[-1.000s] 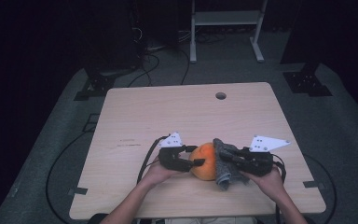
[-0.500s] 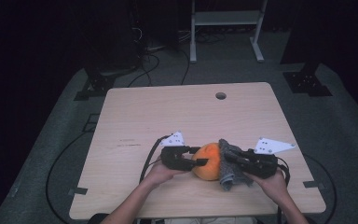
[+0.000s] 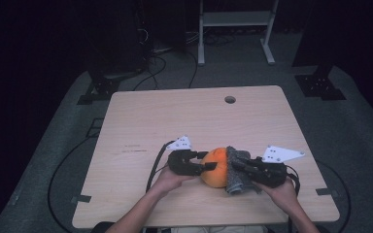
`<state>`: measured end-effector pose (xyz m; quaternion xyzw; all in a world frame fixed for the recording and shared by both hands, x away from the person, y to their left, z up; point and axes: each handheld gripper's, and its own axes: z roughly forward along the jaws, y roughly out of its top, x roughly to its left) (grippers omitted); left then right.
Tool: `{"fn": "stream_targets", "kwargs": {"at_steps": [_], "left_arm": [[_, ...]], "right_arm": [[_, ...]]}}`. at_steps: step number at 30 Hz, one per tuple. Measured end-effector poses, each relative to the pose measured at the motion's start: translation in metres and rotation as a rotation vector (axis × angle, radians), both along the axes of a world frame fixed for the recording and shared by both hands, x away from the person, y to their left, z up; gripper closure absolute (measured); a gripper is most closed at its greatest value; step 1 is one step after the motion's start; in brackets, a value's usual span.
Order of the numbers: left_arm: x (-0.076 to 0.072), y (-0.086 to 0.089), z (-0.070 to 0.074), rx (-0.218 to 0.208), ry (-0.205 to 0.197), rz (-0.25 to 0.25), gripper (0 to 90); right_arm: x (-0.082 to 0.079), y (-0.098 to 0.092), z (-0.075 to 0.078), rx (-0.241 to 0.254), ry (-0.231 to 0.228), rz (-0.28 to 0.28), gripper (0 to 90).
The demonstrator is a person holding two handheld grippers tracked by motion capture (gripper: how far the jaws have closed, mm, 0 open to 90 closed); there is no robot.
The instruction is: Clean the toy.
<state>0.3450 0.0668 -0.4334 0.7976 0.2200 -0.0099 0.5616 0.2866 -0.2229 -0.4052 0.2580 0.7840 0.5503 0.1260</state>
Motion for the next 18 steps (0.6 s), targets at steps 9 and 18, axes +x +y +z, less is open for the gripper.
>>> {"fn": "stream_targets", "kwargs": {"at_steps": [9, 18], "left_arm": [[-0.016, -0.013, 0.0, 0.095, -0.154, -0.067, 31.5], [-0.022, -0.014, 0.0, 0.132, -0.197, -0.099, 41.2]], "right_arm": [[-0.003, -0.004, -0.003, -0.01, 0.037, 0.039, 79.0], [0.0, -0.008, 0.0, -0.02, 0.02, 0.025, 79.1]]}}
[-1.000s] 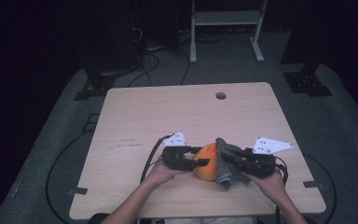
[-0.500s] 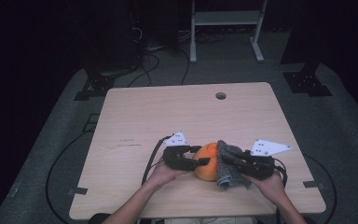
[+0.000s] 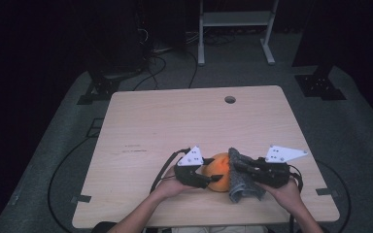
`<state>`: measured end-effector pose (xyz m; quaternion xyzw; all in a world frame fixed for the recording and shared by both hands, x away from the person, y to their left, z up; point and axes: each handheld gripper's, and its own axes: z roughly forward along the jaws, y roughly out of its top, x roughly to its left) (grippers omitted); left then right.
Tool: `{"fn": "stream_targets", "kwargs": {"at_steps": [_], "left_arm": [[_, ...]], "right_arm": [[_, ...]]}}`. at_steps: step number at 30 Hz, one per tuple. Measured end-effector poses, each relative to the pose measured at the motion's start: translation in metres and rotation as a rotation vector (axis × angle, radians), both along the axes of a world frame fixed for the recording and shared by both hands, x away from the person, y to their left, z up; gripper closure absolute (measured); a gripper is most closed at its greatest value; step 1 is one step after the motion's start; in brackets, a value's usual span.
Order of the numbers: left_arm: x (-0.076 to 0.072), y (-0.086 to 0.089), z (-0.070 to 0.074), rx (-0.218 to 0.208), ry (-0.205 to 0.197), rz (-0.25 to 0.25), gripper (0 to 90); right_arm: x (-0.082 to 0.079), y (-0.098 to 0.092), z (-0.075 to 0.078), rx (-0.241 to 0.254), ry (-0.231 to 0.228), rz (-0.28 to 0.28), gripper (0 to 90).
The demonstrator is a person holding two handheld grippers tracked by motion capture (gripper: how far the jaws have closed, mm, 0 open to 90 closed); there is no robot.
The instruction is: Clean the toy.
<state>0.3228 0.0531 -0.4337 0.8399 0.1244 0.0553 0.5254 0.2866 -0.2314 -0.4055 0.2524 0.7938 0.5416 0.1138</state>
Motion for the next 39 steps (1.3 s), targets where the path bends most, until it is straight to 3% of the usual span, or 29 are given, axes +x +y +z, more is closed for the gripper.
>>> {"fn": "stream_targets", "kwargs": {"at_steps": [2, 5, 6, 7, 8, 10, 13, 18, 21, 23, 24, 27, 28, 29, 30, 32, 36, 39], "left_arm": [[0.0, -0.001, -0.001, -0.008, 0.005, -0.005, 41.6], [0.0, -0.005, -0.001, -0.002, -0.002, -0.023, 41.7], [-0.001, -0.007, -0.001, -0.002, -0.005, -0.027, 41.7], [-0.002, -0.008, -0.001, 0.002, -0.011, -0.03, 41.7], [-0.003, -0.009, -0.001, 0.008, -0.018, -0.033, 41.7], [-0.006, -0.01, 0.0, 0.024, -0.031, -0.031, 41.8], [-0.005, -0.007, -0.001, 0.021, -0.021, -0.027, 42.7], [-0.002, -0.006, -0.003, 0.0, 0.002, -0.045, 41.9], [-0.001, -0.005, -0.003, -0.036, -0.006, -0.063, 32.5], [0.003, -0.004, -0.002, -0.054, 0.023, -0.064, 23.6], [0.006, -0.004, -0.003, -0.04, 0.046, -0.067, 18.2], [0.009, -0.006, -0.009, -0.006, 0.052, -0.049, 12.3], [0.01, -0.007, -0.011, -0.009, 0.057, -0.055, 18.8], [0.008, -0.007, -0.011, -0.01, 0.029, -0.05, 26.6], [0.007, -0.007, -0.01, -0.009, 0.004, -0.042, 26.6], [0.005, -0.006, -0.002, -0.008, -0.02, -0.015, 42.0], [-0.002, -0.008, 0.006, 0.05, -0.07, 0.001, 47.4], [-0.001, -0.004, 0.006, 0.051, -0.057, 0.009, 47.5]], "right_arm": [[0.003, -0.009, -0.005, -0.003, 0.033, -0.026, 79.1], [0.0, -0.012, 0.002, 0.014, 0.028, -0.023, 79.1], [-0.001, -0.009, 0.008, 0.031, 0.019, -0.008, 79.1], [-0.002, 0.003, 0.02, 0.026, -0.004, 0.043, 79.0], [-0.002, 0.003, 0.02, 0.026, -0.004, 0.043, 79.0], [-0.001, 0.018, 0.027, -0.019, -0.026, 0.07, 78.9], [0.005, 0.027, 0.026, -0.084, -0.019, 0.068, 79.2], [0.008, 0.011, 0.013, -0.049, 0.015, 0.035, 79.5], [0.006, 0.002, 0.008, -0.037, 0.037, 0.018, 79.6], [0.005, 0.0, 0.005, -0.03, 0.046, 0.018, 79.5], [0.004, -0.002, 0.004, -0.023, 0.051, 0.023, 79.6], [0.003, -0.006, 0.001, 0.003, 0.063, 0.027, 79.4], [0.001, -0.005, 0.002, -0.003, 0.058, 0.029, 79.3], [0.0, -0.005, 0.005, -0.008, 0.05, 0.025, 79.3], [0.0, -0.005, 0.005, -0.008, 0.05, 0.025, 79.3], [0.0, -0.004, 0.013, 0.007, 0.029, 0.021, 79.3], [-0.003, 0.008, 0.029, 0.018, -0.025, 0.046, 79.3], [0.0, 0.024, 0.029, -0.016, -0.039, 0.065, 79.1]]}}
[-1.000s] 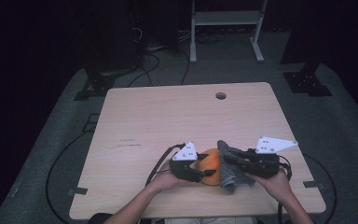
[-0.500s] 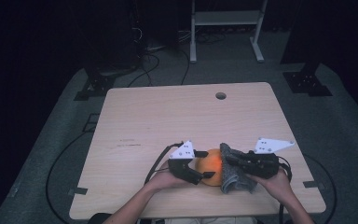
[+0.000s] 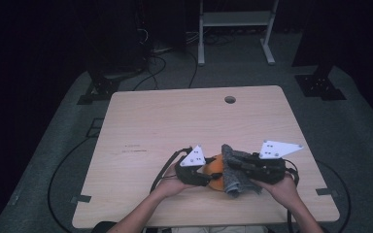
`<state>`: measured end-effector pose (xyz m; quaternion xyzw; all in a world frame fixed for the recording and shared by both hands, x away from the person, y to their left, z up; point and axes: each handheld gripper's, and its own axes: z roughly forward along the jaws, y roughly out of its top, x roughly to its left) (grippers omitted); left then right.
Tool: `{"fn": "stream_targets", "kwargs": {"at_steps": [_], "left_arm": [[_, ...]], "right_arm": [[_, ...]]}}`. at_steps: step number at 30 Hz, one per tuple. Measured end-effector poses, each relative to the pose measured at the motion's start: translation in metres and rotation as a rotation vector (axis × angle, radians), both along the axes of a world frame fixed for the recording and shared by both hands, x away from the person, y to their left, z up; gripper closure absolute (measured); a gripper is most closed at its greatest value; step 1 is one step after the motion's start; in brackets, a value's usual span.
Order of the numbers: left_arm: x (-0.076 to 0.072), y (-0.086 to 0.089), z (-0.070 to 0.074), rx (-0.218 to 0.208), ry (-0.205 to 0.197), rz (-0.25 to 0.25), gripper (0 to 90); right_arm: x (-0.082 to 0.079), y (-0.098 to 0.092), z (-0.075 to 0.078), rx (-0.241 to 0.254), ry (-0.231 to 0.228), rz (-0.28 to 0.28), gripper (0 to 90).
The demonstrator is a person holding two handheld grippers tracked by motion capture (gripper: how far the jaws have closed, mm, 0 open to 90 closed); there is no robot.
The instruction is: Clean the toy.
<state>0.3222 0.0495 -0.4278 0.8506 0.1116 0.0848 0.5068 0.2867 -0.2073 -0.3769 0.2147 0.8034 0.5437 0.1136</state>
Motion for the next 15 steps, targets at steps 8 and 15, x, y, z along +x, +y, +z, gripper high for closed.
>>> {"fn": "stream_targets", "kwargs": {"at_steps": [8, 15], "left_arm": [[0.006, 0.006, 0.0, -0.045, 0.063, 0.024, 47.6], [0.001, 0.009, 0.016, 0.008, 0.036, 0.079, 48.2]], "right_arm": [[0.011, -0.03, -0.02, 0.052, 0.07, -0.109, 79.1], [0.003, -0.026, -0.008, 0.138, 0.029, -0.075, 79.1]]}}
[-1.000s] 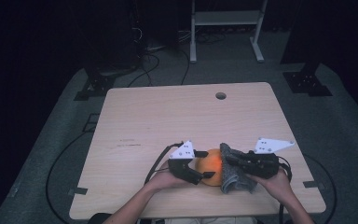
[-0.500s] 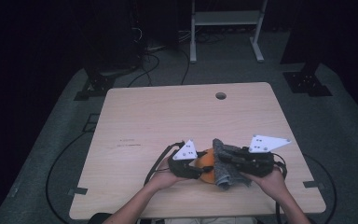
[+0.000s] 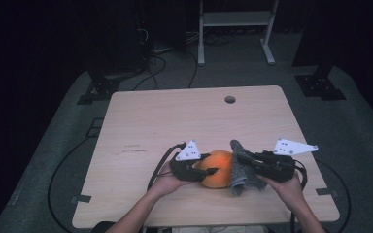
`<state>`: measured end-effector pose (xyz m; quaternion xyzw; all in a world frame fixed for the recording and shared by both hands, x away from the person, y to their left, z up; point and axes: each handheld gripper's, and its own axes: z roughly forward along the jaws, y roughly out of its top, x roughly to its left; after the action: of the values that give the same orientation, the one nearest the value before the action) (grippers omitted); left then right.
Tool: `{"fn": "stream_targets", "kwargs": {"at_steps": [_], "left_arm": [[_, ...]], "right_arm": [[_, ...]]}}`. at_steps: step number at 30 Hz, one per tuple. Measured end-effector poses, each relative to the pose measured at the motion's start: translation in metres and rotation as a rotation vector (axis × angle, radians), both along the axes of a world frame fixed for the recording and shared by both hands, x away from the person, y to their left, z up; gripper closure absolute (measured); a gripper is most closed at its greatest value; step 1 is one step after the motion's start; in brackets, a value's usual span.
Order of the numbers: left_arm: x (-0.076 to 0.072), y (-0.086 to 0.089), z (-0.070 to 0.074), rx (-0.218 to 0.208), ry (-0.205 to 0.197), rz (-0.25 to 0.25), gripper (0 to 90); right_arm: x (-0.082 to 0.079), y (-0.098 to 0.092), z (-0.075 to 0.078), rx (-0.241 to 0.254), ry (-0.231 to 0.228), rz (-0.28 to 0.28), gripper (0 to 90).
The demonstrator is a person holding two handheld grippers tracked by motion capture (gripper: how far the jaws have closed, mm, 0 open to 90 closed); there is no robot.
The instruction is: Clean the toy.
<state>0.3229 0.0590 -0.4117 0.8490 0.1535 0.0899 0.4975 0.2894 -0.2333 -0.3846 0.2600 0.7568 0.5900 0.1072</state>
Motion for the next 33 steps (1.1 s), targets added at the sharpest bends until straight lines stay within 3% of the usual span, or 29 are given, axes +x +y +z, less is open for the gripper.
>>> {"fn": "stream_targets", "kwargs": {"at_steps": [5, 6, 9, 12, 13, 15, 17, 20, 28, 29, 31, 33], "left_arm": [[-0.003, 0.003, 0.005, 0.016, 0.001, 0.0, 48.3], [-0.003, 0.004, 0.005, 0.017, 0.001, 0.002, 48.3], [-0.001, 0.006, 0.0, 0.016, 0.0, 0.003, 45.6], [0.003, 0.007, -0.004, -0.024, 0.008, -0.008, 29.8], [0.008, 0.009, -0.005, -0.038, 0.029, -0.008, 25.1], [0.013, 0.01, -0.008, -0.024, 0.055, 0.01, 14.4], [0.018, 0.012, -0.014, -0.041, 0.1, 0.0, 15.0], [0.015, 0.009, -0.016, -0.041, 0.096, -0.005, 25.4], [0.013, 0.005, -0.013, -0.04, 0.086, 0.032, 29.9], [0.013, 0.005, -0.013, -0.041, 0.093, 0.038, 30.2], [0.015, 0.004, -0.013, -0.046, 0.097, 0.043, 30.3], [0.014, 0.003, -0.013, -0.044, 0.096, 0.043, 30.4]], "right_arm": [[0.0, 0.024, 0.002, -0.008, -0.007, 0.055, 79.1], [0.002, 0.031, -0.001, -0.042, -0.01, 0.059, 79.1], [0.008, 0.035, -0.01, -0.08, 0.015, 0.046, 79.3], [0.01, 0.032, -0.016, -0.084, 0.029, 0.031, 79.3], [0.01, 0.031, -0.017, -0.094, 0.026, 0.026, 79.2], [0.009, 0.026, -0.021, -0.088, 0.04, 0.016, 79.2], [0.009, 0.025, -0.022, -0.085, 0.043, 0.014, 79.2], [0.009, 0.02, -0.027, -0.1, 0.044, 0.005, 79.4], [0.003, -0.008, -0.03, -0.127, 0.073, -0.074, 79.3], [-0.002, -0.007, -0.024, -0.097, 0.054, -0.062, 79.3], [-0.002, -0.006, -0.023, -0.094, 0.05, -0.057, 79.3], [-0.002, 0.011, -0.018, -0.1, 0.025, -0.016, 79.2]]}}
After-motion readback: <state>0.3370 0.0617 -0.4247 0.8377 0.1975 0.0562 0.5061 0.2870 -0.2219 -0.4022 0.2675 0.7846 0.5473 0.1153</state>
